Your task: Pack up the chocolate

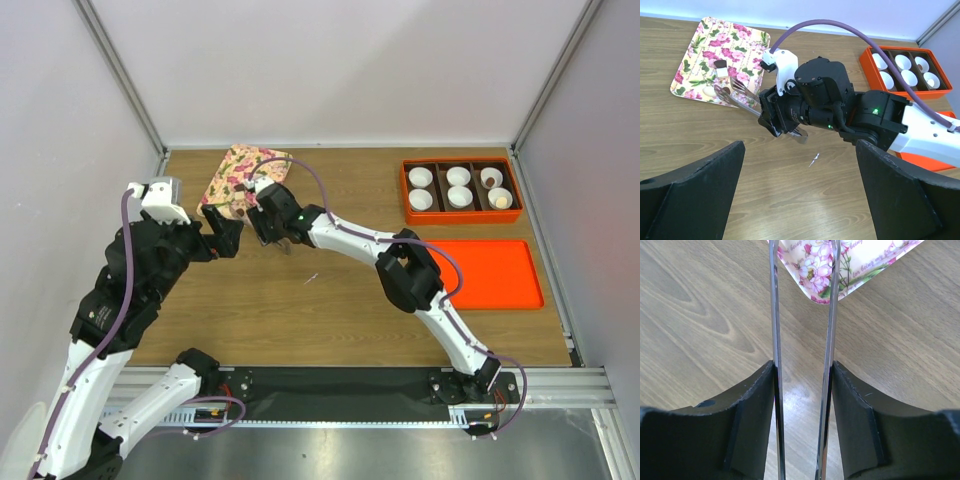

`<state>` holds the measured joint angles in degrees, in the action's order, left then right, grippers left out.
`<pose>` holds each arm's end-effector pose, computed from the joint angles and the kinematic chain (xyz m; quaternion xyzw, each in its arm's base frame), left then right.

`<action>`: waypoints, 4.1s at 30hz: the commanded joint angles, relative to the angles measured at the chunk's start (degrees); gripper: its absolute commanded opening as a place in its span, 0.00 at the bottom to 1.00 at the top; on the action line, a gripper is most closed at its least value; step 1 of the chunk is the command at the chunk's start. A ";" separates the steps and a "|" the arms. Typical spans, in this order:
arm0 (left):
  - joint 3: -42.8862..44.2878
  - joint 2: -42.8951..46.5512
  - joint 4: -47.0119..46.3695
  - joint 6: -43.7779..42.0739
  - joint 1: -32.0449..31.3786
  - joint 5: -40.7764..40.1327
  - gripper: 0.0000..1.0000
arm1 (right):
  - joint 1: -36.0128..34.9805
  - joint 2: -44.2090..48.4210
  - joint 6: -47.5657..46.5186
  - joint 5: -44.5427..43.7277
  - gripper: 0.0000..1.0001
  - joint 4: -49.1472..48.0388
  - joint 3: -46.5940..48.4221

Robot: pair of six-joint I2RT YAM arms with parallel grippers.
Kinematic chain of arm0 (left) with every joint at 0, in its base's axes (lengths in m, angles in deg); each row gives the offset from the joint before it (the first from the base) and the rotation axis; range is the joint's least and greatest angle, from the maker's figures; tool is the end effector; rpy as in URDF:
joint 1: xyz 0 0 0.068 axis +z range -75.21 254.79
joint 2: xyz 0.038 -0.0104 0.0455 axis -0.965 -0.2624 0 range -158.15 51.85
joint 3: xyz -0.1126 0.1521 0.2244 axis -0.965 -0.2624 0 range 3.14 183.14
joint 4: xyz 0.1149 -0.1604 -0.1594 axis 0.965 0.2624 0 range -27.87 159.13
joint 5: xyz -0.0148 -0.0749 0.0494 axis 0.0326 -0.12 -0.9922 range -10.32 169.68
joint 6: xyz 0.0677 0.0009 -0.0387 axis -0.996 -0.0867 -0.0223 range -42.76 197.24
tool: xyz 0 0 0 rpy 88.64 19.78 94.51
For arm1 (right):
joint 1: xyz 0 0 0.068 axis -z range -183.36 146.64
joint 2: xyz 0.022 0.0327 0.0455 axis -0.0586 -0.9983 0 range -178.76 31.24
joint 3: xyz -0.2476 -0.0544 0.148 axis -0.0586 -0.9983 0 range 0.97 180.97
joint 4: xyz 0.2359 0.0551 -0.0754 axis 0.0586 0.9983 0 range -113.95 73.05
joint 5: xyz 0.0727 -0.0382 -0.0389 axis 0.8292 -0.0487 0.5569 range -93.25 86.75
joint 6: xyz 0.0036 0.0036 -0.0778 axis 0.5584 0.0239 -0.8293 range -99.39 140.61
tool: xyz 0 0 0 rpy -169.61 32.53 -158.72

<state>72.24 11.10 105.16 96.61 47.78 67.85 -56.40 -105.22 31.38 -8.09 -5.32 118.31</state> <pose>0.1116 -0.0415 0.4297 -0.0104 0.7898 -0.1643 0.5908 0.3538 0.4611 0.2033 -0.3061 0.8434 0.2003 0.3935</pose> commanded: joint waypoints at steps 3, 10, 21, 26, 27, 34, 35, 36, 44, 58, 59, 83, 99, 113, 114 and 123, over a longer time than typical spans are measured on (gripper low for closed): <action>-0.46 0.06 -1.19 -1.01 0.46 -0.03 1.00 | -0.14 -2.14 -0.57 0.01 0.50 -0.26 4.21; -0.55 0.15 -1.19 -0.74 0.46 0.06 1.00 | -0.05 -3.02 -1.09 -1.48 0.49 1.14 5.36; -0.46 -0.03 -1.45 -0.39 0.46 0.41 1.00 | 1.53 0.58 -0.66 -4.47 0.47 1.14 1.66; -0.46 -0.03 -1.45 -0.48 0.37 0.41 1.00 | 1.71 1.29 -1.10 -4.56 0.46 1.14 1.75; -0.37 0.06 -1.37 -0.48 0.46 0.32 1.00 | 1.71 1.55 -1.10 -4.56 0.46 1.06 1.75; -0.46 0.06 -1.37 -0.57 0.46 0.06 1.00 | 1.97 2.78 -1.10 -4.03 0.46 0.44 1.75; -0.28 0.15 -1.37 -0.57 0.46 0.06 1.00 | 1.97 3.04 -1.01 -3.77 0.46 0.44 1.75; -0.28 0.15 -1.28 -0.57 0.37 -0.03 1.00 | 2.06 3.31 -1.01 -3.77 0.47 0.44 1.75; -0.02 0.06 -1.37 -0.66 0.46 -0.12 1.00 | 2.41 4.71 -0.75 -2.90 0.47 0.35 1.75; 0.60 -0.64 -0.31 -1.18 0.46 -2.23 1.00 | 2.85 4.98 -1.18 -0.35 0.50 0.88 1.84; 0.60 -0.64 -0.40 -1.18 0.46 -2.05 1.00 | 2.85 4.81 -1.53 -0.61 0.51 0.79 1.84; 0.51 -0.82 -0.66 -1.27 0.46 -1.70 1.00 | 3.11 -0.03 -4.44 1.33 0.51 1.32 2.19; 0.60 -0.64 -0.75 -0.74 0.46 -1.08 1.00 | 3.29 -0.82 -4.96 0.45 0.40 3.25 2.28; 2.70 -1.96 -0.49 -0.74 0.46 -1.17 1.00 | 4.69 9.72 -2.59 0.80 0.34 2.46 -0.35; 2.97 -2.22 -0.40 -0.74 0.37 -1.26 1.00 | 4.96 10.51 -2.42 1.15 0.34 2.55 -0.79; 3.50 -3.37 -0.66 -1.01 0.46 -0.73 1.00 | 13.12 28.86 -1.98 -1.84 0.34 2.55 -18.96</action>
<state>74.10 7.99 105.20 96.61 47.81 66.45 -47.20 -84.59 28.95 -7.52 -1.86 104.23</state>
